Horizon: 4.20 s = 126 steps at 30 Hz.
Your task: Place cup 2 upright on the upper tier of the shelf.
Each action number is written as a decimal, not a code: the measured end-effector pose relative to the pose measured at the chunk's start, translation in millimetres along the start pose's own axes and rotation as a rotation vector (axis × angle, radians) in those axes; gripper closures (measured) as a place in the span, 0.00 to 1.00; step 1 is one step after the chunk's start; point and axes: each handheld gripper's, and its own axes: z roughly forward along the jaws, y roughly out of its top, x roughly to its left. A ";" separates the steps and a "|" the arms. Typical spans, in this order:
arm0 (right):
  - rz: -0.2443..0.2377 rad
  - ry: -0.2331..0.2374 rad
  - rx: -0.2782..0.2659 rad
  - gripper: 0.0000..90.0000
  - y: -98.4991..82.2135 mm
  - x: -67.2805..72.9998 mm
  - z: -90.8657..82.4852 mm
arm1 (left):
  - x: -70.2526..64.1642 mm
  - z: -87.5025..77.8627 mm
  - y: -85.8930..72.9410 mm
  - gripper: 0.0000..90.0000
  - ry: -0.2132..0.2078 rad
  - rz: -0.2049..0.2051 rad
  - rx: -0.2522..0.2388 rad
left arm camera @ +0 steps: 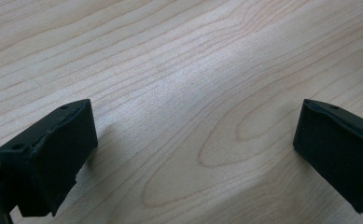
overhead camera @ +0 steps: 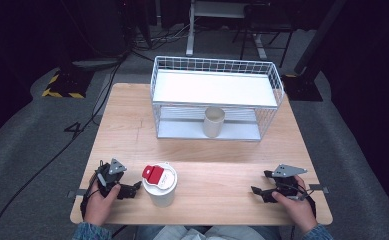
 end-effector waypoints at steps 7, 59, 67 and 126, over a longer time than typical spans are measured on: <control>-0.025 -0.025 -0.001 0.14 -0.2 3.4 2.8 | -1.6 -1.2 -2.2 0.00 0.007 -0.018 -0.005; -0.030 -0.024 0.015 0.06 2.4 4.6 7.0 | -4.6 -62.1 2.1 0.18 -0.064 0.007 -0.220; -0.028 -0.024 0.016 0.06 2.4 4.7 6.9 | -20.0 -83.6 6.7 0.19 -0.103 0.030 -0.250; -0.026 -0.027 0.021 0.03 3.3 5.9 8.5 | -104.2 -38.4 9.3 0.11 -0.222 0.043 -0.377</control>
